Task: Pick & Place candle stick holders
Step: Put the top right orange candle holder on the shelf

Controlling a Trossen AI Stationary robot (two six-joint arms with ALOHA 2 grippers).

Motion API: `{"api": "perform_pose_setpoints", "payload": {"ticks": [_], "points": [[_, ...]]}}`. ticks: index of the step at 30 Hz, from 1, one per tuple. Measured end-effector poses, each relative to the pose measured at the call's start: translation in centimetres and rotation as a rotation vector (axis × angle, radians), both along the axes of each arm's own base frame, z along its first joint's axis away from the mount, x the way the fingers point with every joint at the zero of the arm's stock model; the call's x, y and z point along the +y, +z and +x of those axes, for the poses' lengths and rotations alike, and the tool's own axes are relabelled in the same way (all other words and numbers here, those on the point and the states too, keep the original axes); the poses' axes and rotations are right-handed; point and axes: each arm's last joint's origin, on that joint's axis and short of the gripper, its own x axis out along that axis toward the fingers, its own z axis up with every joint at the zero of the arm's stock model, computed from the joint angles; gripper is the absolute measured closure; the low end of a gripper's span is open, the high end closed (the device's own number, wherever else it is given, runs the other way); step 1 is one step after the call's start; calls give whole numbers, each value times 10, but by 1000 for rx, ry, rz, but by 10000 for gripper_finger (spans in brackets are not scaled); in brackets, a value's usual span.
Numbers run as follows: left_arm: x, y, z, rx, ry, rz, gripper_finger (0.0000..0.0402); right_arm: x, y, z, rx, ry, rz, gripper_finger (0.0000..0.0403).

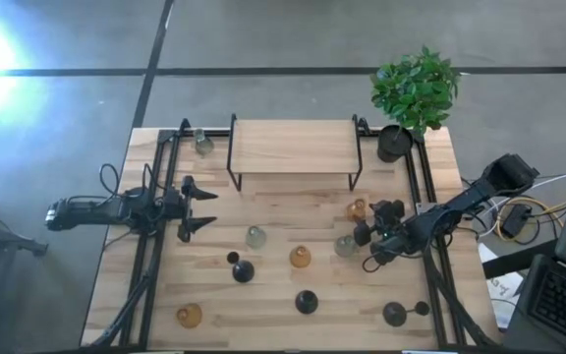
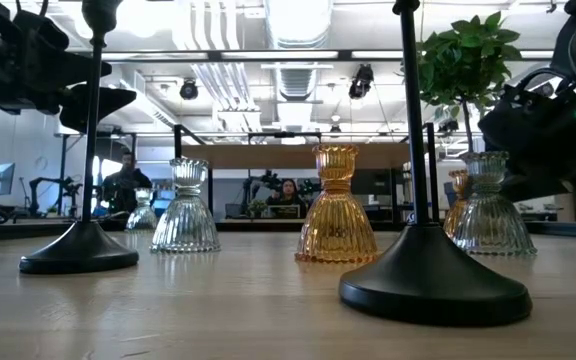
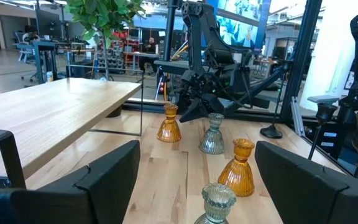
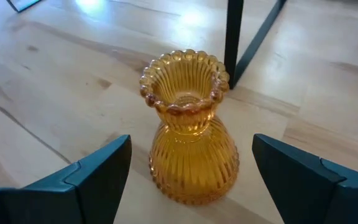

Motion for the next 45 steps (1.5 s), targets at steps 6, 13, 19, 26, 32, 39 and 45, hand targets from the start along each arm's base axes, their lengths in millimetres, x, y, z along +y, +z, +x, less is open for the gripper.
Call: {"api": "perform_pose_setpoints", "payload": {"ticks": [6, 13, 19, 26, 32, 39, 45], "points": [[0, 0, 0, 0, 0, 0, 78, -2, 1, 6, 2, 27, -19, 76], [0, 0, 0, 0, 0, 0, 78, -8, 1, 9, 13, 17, -35, 76], [0, 0, 0, 0, 0, 0, 78, -13, 0, 10, 20, -8, -27, 76], [0, 0, 0, 0, 0, 0, 78, -17, 1, 14, 19, -7, -30, 86], [0, 0, 0, 0, 0, 0, 78, -21, 0, 17, 43, 7, 21, 142], [0, 0, 0, 0, 0, 0, 78, -21, 0, 17, 45, 8, 23, 209], [0, 0, 0, 0, 0, 0, 78, -22, 0, 16, 46, 6, 8, 233]]}}
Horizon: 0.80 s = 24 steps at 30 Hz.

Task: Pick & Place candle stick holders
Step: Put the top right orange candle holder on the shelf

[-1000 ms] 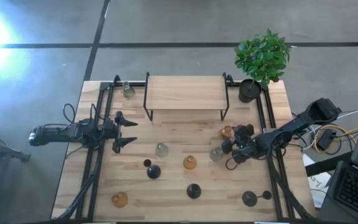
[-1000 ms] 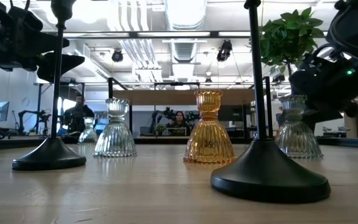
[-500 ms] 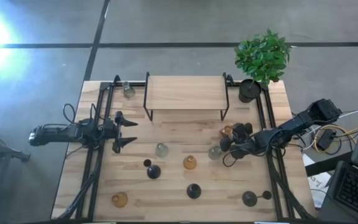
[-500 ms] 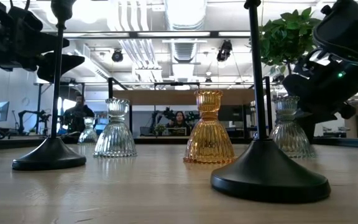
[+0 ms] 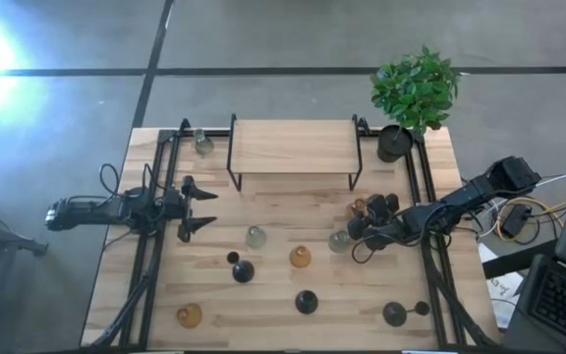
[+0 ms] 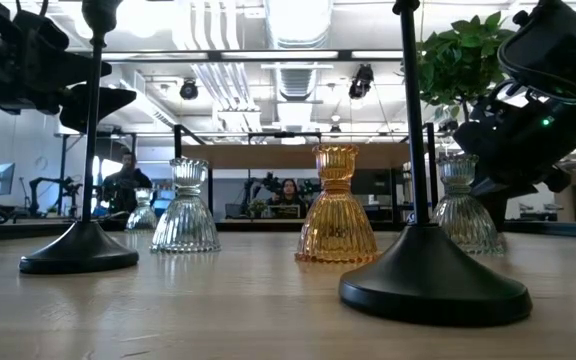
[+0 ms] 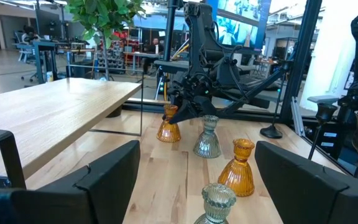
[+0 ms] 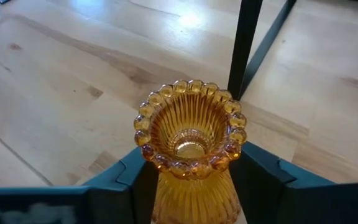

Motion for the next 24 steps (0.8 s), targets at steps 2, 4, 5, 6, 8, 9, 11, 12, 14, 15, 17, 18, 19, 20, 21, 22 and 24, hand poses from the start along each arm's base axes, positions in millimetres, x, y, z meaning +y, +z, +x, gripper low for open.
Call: {"api": "perform_pose_setpoints", "payload": {"ticks": [2, 4, 5, 6, 8, 9, 11, 12, 14, 15, 17, 18, 19, 20, 21, 22, 24], "points": [[0, 0, 0, 0, 0, 0, 78, 0, 0, 0, 6, 7, -8, 237], [0, 0, 0, 0, 0, 0, 78, 0, -1, 0, 9, 9, -11, 243], [0, 0, 0, 0, 0, 0, 78, 0, -1, -1, 10, 9, -14, 246], [0, 0, 0, 0, 0, 0, 78, 0, -1, -1, 10, 8, -19, 250], [0, 0, 0, 0, 0, 0, 78, -1, -1, -1, 7, 3, -31, 261], [0, 0, 0, 0, 0, 0, 78, -1, -1, -1, 6, 0, -38, 267], [0, 0, 0, 0, 0, 0, 78, -1, -1, -1, 7, -2, -50, 280], [0, 0, 0, 0, 0, 0, 78, -1, -1, -1, 10, 0, -54, 286], [0, 0, 0, 0, 0, 0, 78, -1, -1, -1, 12, 1, -57, 288], [0, 0, 0, 0, 0, 0, 78, -1, -1, -1, 12, 1, -57, 288], [0, 0, 0, 0, 0, 0, 78, -1, 1, -1, 9, 1, -54, 288], [0, 0, 0, 0, 0, 0, 78, -1, 2, 0, 5, 4, -49, 288], [0, 0, 0, 0, 0, 0, 78, 0, 4, 2, 1, 9, -40, 288], [0, 0, 0, 0, 0, 0, 78, 0, 6, 3, -5, 12, -36, 288], [0, 0, 0, 0, 0, 0, 78, 1, 8, 4, -12, 16, -35, 288], [0, 0, 0, 0, 0, 0, 78, 1, 11, 5, -19, 22, -35, 288], [0, 0, 0, 0, 0, 0, 78, 2, 17, 7, -33, 33, -35, 288]]}}
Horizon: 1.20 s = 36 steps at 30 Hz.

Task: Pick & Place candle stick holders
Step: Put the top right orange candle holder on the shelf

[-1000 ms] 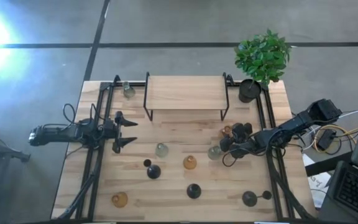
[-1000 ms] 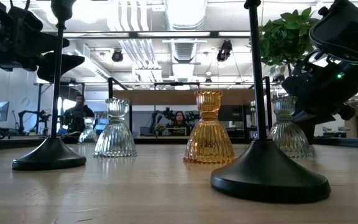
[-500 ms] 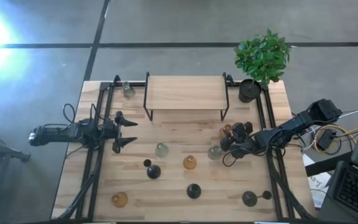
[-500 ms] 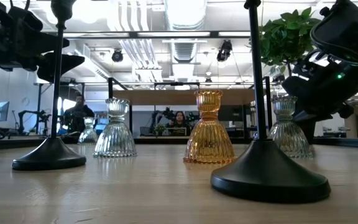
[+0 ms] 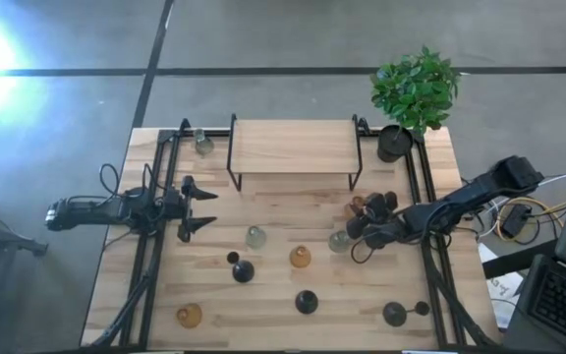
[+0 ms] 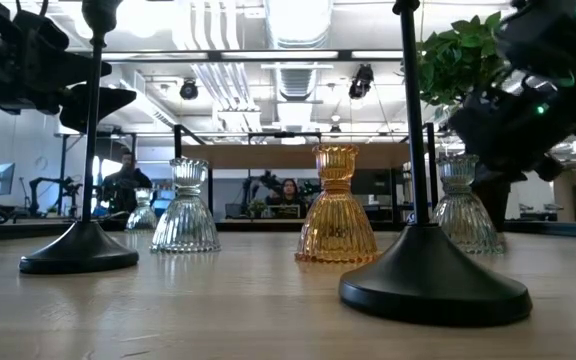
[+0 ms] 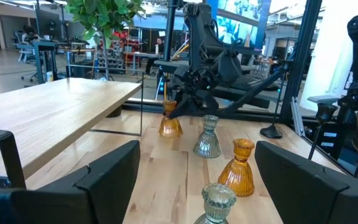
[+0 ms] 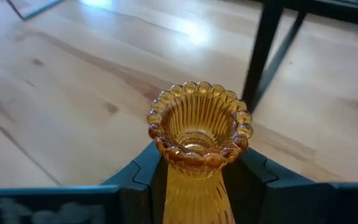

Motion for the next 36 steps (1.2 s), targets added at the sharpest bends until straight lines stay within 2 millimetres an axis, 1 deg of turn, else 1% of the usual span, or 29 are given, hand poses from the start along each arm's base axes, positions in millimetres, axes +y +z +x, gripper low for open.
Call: {"api": "perform_pose_setpoints", "payload": {"ticks": [6, 11, 14, 18, 21, 25, 30, 32, 36], "points": [[0, 0, 0, 0, 0, 0, 78, 1, 24, 4, 1, 37, -25, 288], [0, 0, 0, 0, 0, 0, 78, 3, 52, 7, -9, 72, -29, 288], [0, 0, 0, 0, 0, 0, 78, 5, 74, 13, -27, 121, -55, 288], [0, 0, 0, 0, 0, 0, 78, 7, 110, 23, -56, 184, -111, 288], [0, 0, 0, 0, 0, 0, 78, 5, 134, 30, -79, 196, -144, 288], [0, 0, 0, 0, 0, 0, 78, -7, 162, 37, -111, 179, -162, 288], [0, 0, 0, 0, 0, 0, 78, -31, 192, 43, -138, 181, -147, 288], [0, 0, 0, 0, 0, 0, 78, -43, 198, 44, -106, 166, -140, 288], [0, 0, 0, 0, 0, 0, 78, -69, 201, 49, -27, 123, -106, 288]]}}
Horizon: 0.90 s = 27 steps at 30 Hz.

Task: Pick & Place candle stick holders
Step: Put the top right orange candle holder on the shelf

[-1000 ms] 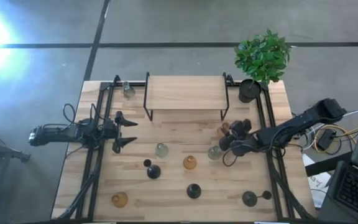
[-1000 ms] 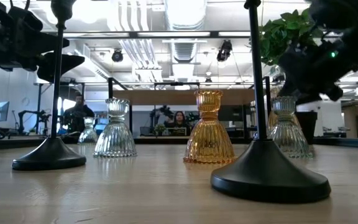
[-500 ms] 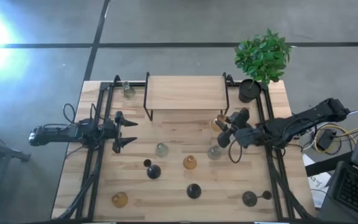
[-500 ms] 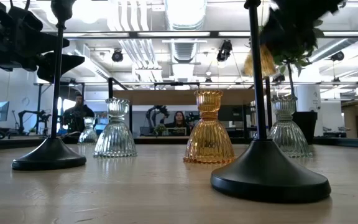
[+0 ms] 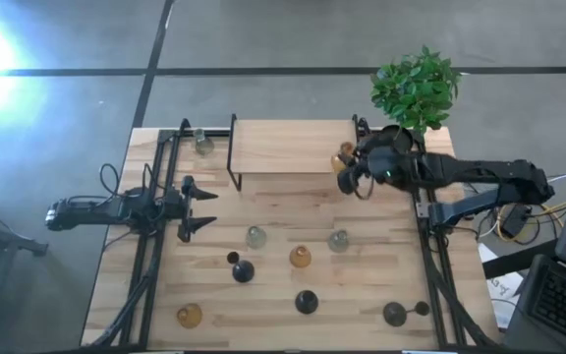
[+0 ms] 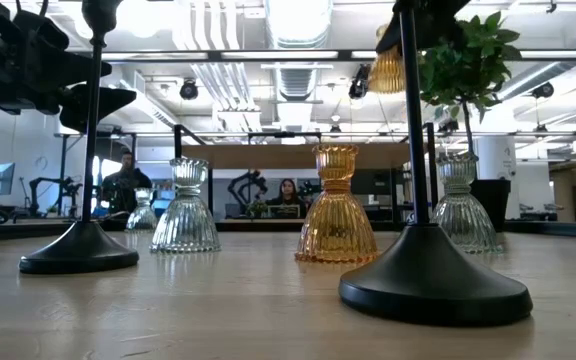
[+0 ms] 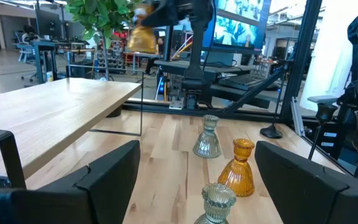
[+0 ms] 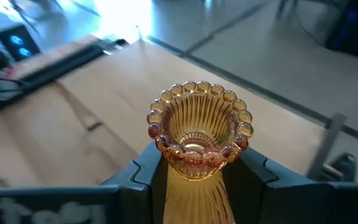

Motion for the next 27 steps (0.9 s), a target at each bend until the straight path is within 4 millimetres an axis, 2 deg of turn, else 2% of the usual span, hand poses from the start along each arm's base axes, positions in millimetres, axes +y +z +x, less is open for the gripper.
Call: {"api": "perform_pose_setpoints", "payload": {"ticks": [9, 14, 18, 22, 27], "points": [[0, 0, 0, 0, 0, 0, 78, -46, -9, 22, 126, -27, -35, 288], [0, 0, 0, 0, 0, 0, 78, -64, -18, 33, 57, -10, -49, 288], [0, 0, 0, 0, 0, 0, 78, -77, -36, 33, 69, -46, -32, 288], [0, 0, 0, 0, 0, 0, 78, -88, -46, 30, 20, -58, -34, 288], [0, 0, 0, 0, 0, 0, 78, -94, -58, 24, 32, -81, -26, 288]]}}
